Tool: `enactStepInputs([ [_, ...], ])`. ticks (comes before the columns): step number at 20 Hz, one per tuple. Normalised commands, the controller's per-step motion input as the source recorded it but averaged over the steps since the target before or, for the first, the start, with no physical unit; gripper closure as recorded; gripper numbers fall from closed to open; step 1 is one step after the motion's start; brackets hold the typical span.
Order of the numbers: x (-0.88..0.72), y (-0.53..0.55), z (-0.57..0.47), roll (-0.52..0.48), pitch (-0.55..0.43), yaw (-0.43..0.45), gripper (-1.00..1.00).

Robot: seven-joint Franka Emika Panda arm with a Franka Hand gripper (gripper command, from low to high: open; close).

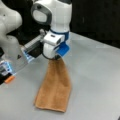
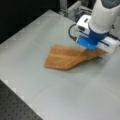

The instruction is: Folding a towel twice

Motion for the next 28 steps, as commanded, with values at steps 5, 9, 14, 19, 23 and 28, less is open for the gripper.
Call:
enactStepInputs([
  [5,0.3,-0.12,0.27,-0.173,0.259,0.203,1.0],
  [9,0.33,-0.15,0.28,-0.168,0.27,0.242,1.0],
  [14,0.44,-0.23,0.24,-0.119,0.253,0.274,1.0],
  [19,0.59,-0.23,0.12,-0.062,0.246,0.317,1.0],
  [23,0.62,-0.22,0.0,0.003,0.205,0.251,1.0],
  [28,0.49,-0.21,0.02,0.055,0.173,0.19,1.0],
])
